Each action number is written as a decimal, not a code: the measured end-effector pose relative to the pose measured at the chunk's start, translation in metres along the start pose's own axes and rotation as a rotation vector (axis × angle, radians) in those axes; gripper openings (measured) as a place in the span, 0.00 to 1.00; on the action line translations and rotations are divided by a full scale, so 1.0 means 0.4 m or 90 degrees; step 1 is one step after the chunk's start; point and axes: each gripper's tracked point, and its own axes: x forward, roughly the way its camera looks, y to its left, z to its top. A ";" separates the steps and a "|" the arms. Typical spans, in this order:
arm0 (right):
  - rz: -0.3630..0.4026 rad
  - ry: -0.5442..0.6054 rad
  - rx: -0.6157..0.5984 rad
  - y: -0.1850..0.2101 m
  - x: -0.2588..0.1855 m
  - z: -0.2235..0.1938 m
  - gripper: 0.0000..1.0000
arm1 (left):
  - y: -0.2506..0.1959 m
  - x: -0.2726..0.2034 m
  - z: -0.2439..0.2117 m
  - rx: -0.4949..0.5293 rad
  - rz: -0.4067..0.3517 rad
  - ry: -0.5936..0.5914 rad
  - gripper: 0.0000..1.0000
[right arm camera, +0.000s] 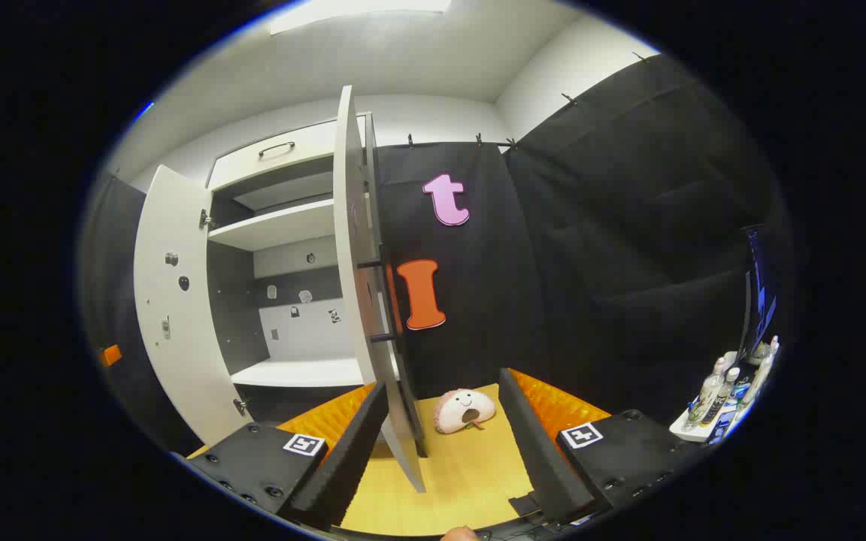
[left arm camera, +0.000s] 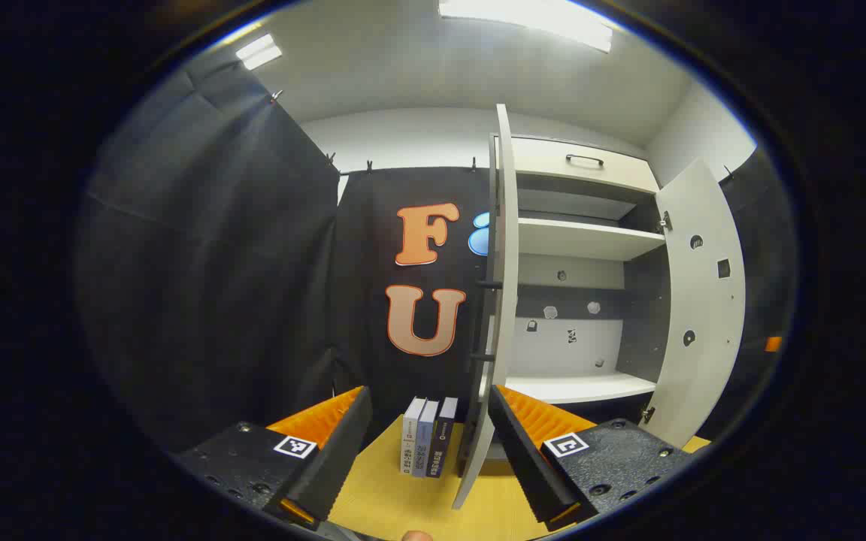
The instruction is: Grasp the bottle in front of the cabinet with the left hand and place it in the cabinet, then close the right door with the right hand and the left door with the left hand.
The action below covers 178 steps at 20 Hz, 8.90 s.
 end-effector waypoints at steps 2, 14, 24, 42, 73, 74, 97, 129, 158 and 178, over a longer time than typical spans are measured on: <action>-0.012 0.004 -0.021 -0.010 0.015 -0.006 0.89 | -0.024 0.000 0.003 0.013 -0.012 -0.003 0.95; 0.007 0.015 -0.021 -0.001 0.022 -0.010 0.89 | -0.166 -0.007 0.010 0.027 -0.087 -0.004 0.92; 0.023 0.023 -0.020 0.021 0.023 -0.014 0.98 | -0.172 -0.009 0.026 0.045 -0.086 -0.008 0.95; 0.023 0.037 -0.007 0.017 0.022 -0.026 0.98 | -0.426 -0.019 -0.173 0.067 -0.198 0.036 0.94; -0.033 0.055 -0.039 -0.134 0.127 -0.090 0.98 | -0.866 0.152 -0.722 0.033 -0.317 0.133 0.94; -0.034 0.055 -0.042 -0.134 0.134 -0.094 0.98 | -0.868 0.159 -0.737 0.037 -0.315 0.134 0.94; -0.038 0.089 -0.015 -0.183 0.226 -0.169 0.98 | -0.866 0.219 -1.002 0.013 -0.286 0.247 0.89; -0.017 0.074 0.005 -0.189 0.119 -0.145 0.98 | -0.805 0.545 -0.347 -0.001 -0.310 0.166 0.77; -0.054 0.112 0.028 -0.286 0.252 -0.231 0.98 | -0.834 0.900 -0.306 0.033 -0.215 0.197 0.78; -0.066 0.104 0.017 -0.292 0.194 -0.224 0.98 | -0.726 0.733 -0.155 0.013 -0.194 0.134 0.95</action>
